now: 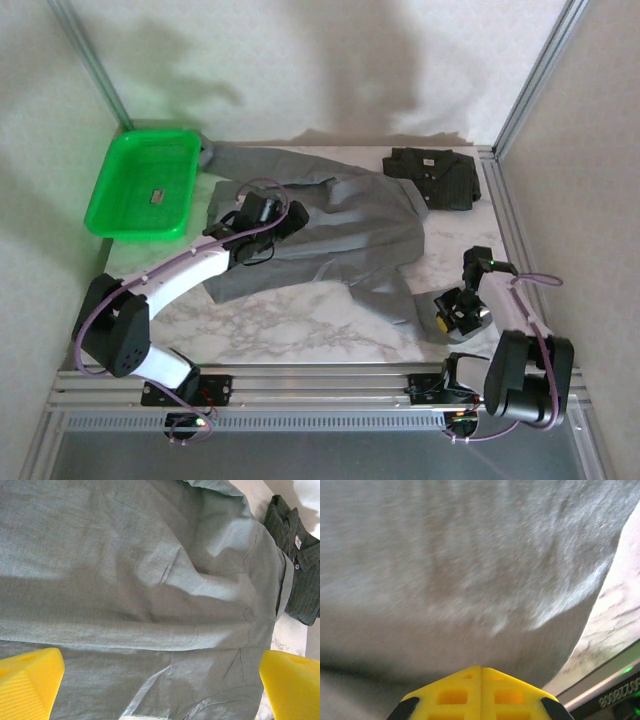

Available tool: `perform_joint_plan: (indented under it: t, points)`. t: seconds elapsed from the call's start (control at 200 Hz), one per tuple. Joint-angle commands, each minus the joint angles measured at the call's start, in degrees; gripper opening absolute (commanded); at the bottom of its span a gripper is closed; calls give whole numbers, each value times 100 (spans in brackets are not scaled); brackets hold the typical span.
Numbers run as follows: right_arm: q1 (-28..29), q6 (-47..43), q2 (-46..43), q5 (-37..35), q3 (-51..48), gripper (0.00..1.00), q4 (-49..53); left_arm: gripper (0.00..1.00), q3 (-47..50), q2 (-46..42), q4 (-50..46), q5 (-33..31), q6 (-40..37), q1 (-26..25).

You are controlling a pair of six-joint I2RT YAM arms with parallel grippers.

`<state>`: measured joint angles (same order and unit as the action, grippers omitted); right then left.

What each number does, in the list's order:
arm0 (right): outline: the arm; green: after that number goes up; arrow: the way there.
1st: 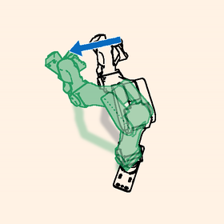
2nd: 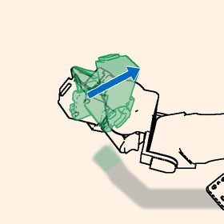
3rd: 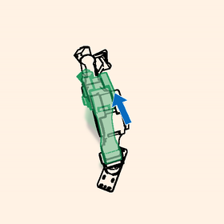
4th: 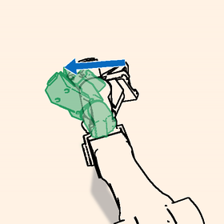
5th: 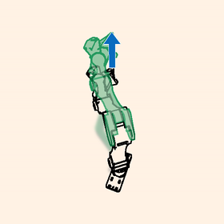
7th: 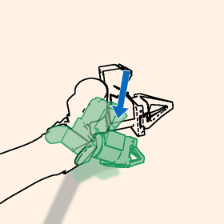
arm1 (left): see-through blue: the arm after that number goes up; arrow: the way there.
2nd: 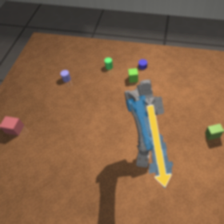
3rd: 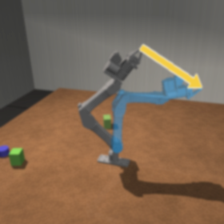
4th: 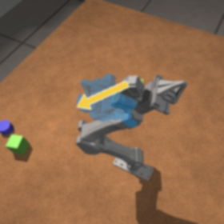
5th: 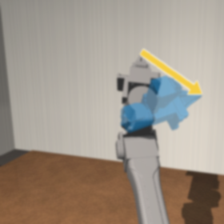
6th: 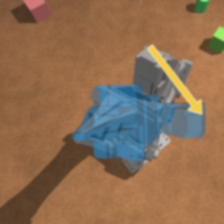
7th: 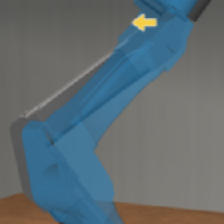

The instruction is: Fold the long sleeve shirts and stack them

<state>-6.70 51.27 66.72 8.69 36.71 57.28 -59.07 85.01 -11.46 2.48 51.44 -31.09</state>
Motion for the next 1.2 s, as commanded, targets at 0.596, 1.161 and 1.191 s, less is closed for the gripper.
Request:
perform_joint_plan:
  t: [0.596, 1.161, 1.191]
  points:
    - [762, 623, -1267, 747, -105, 52, 1170, 100, -193, 354, 169, -81, -11, -257]
    - [1173, 1652, -140, 40, -577, 52, -593, 99, -149, 433, 136, -204, -3, -406]
    - [1214, 1633, 37, -16, -537, 51, -668, 99, -129, 424, 138, -211, -11, -406]
